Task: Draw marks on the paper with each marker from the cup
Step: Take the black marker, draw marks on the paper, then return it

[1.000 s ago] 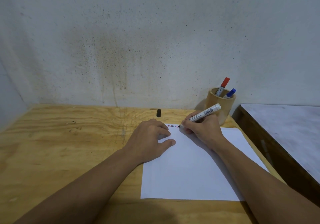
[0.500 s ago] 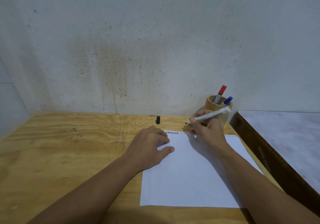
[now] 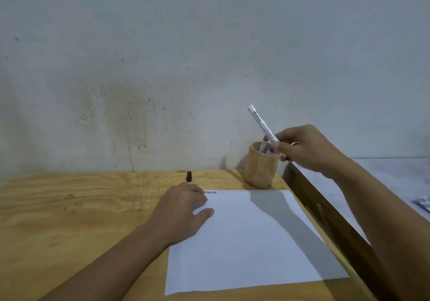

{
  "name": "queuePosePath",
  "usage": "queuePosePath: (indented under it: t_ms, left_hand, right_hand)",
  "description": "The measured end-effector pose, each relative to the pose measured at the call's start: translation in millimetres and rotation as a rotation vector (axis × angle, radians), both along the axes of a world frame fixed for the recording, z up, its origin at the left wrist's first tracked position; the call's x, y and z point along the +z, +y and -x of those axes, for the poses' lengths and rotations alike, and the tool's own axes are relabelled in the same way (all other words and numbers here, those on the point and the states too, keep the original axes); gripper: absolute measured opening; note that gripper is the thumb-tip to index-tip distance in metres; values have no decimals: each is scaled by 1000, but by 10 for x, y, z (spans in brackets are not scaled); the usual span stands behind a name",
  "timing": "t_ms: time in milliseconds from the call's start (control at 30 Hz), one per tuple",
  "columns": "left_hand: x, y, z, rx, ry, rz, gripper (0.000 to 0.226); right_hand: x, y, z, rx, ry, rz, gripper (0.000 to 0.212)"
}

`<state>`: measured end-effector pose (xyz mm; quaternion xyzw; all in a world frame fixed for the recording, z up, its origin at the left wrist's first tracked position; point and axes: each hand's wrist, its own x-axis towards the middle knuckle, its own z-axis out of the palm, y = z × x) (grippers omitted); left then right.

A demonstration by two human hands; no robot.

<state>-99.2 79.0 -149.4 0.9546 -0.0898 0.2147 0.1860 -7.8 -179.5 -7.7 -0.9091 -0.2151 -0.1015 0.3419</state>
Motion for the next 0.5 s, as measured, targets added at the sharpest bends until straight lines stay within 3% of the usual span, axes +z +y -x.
queuePosePath:
  t_ms: [167,233,367,500]
  left_hand:
    - [197,-67,-236,218,-110,288,22]
    - [275,15,-423,320,-63,402,30]
    - [268,126,-675,404,114,382,42]
    - [274,101,-714,412,142,426,4]
  right_hand:
    - [61,-62,10,-1,93,-110,11]
    - [-12,-31,19,7,128,-151,11]
    - [-155,60,-2,4,138,-162,12]
    - [-230,106,-46,16,178,-277,13]
